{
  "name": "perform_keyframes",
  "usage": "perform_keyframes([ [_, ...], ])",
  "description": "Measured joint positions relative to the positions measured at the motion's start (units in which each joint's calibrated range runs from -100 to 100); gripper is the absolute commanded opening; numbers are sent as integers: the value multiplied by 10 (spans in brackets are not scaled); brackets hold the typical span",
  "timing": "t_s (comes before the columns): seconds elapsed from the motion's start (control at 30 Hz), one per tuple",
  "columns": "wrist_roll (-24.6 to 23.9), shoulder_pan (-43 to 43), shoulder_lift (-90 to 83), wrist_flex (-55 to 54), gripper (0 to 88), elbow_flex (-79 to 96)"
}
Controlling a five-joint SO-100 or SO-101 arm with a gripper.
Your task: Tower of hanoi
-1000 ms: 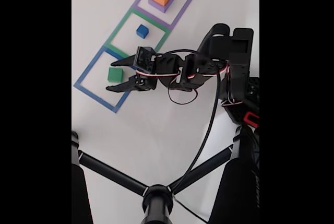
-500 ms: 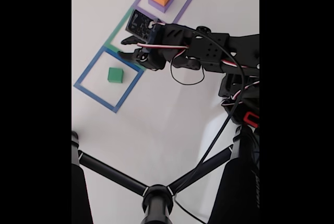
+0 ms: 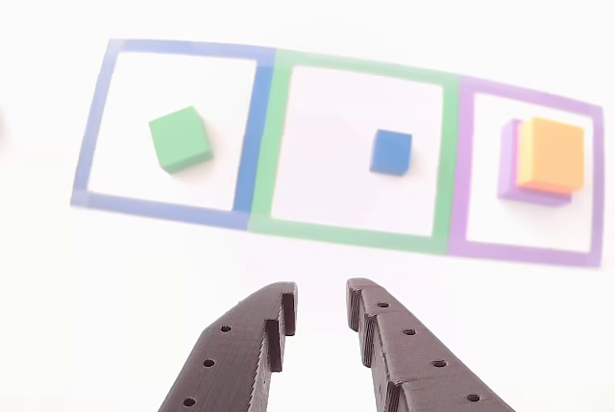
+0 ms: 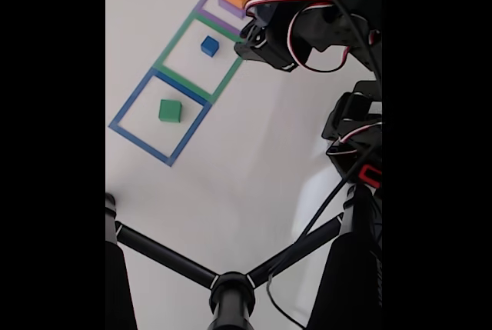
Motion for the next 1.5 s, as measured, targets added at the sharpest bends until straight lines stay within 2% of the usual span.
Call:
perform_keyframes([
  [0.17, 0, 30, 3, 51, 37, -60],
  [0.3, 0, 52, 4, 49, 53, -48],
  [0.33, 0, 61, 3, 39, 73, -32],
  [0.47, 0, 80, -19, -35, 240, 64],
  [0.7, -2, 101, -55, -252, 338, 278],
  [1.0, -4, 141, -68, -661, 375, 579],
  [1.5, -6, 169, 149, -1061, 368, 713],
])
